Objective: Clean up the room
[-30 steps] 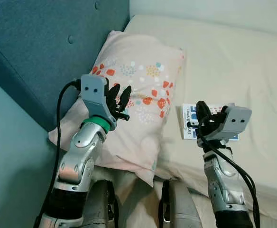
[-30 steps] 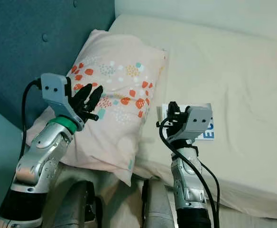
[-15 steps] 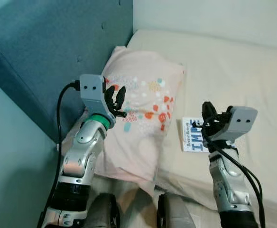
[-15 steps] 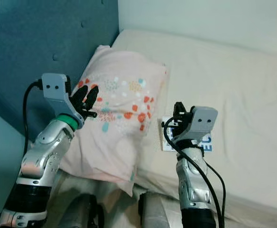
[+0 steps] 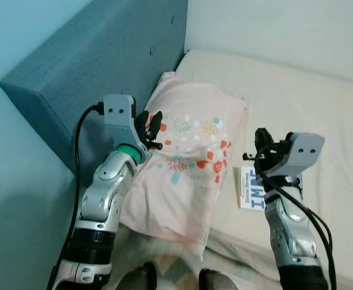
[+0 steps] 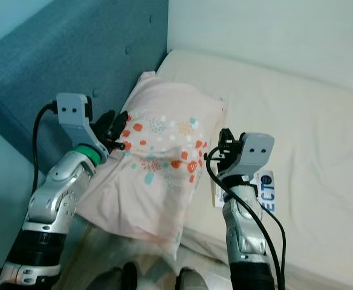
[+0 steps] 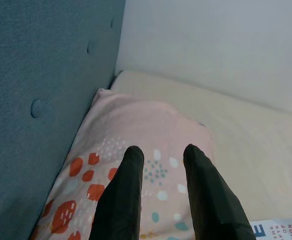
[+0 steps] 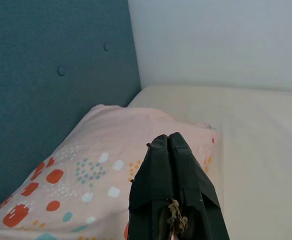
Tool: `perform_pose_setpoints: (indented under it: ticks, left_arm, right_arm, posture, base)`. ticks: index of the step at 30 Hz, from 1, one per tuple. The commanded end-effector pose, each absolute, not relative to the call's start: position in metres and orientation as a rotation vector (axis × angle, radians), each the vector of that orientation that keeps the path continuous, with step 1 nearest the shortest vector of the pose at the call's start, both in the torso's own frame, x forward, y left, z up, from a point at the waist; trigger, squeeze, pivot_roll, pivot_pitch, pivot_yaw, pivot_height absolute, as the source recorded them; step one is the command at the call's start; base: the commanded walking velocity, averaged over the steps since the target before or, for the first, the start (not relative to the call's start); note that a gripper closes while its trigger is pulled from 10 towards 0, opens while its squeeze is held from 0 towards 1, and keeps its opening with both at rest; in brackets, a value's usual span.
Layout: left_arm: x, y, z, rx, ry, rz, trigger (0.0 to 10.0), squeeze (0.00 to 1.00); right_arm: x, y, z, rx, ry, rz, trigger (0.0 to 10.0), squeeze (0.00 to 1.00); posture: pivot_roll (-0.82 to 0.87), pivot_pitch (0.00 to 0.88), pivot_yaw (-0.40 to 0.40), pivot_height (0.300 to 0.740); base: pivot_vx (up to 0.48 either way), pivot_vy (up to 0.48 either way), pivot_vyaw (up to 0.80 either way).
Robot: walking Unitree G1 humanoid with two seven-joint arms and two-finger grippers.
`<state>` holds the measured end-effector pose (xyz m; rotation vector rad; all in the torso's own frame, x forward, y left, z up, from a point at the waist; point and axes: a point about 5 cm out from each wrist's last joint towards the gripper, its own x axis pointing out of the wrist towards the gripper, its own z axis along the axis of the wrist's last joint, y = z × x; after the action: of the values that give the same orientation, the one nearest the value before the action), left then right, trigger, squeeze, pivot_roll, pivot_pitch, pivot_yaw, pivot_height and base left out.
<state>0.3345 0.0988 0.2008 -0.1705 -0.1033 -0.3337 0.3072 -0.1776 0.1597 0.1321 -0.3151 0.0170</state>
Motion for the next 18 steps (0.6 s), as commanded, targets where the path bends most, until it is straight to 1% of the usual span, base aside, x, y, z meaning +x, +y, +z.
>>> perform_pose_setpoints:
  ticks: [1,2,9,18]
  left_arm:
    - [0.3342,0.098,0.1947,-0.177,-0.077,-0.344,10.0,0.0]
    - [0.3342,0.098,0.1947,-0.177,-0.077,-0.344,10.0,0.0]
    - [0.3428,0.0981,0.1959,-0.17,-0.066,-0.32,10.0,0.0]
    - [0.3428,0.0965,0.1949,-0.166,-0.058,-0.34,10.0,0.0]
  right_arm:
    - [0.306,-0.1826,0.1498,0.138,-0.268,-0.017,10.0,0.0]
    - [0.306,-0.1826,0.1498,0.138,-0.268,-0.017,10.0,0.0]
    - [0.3087,-0.185,0.146,0.184,-0.237,-0.03,10.0,0.0]
    - [0.3099,-0.1848,0.1466,0.182,-0.239,-0.026,10.0,0.0]
  posture:
    - [-0.08,0.098,0.048,0.734]
    - [-0.08,0.098,0.048,0.734]
    - [-0.08,0.091,0.053,0.734]
    - [-0.08,0.083,0.054,0.734]
  base:
    - [0.0,0.0,0.0]
    - [0.0,0.0,0.0]
    - [0.0,0.0,-0.76]
    - [0.0,0.0,-0.78]
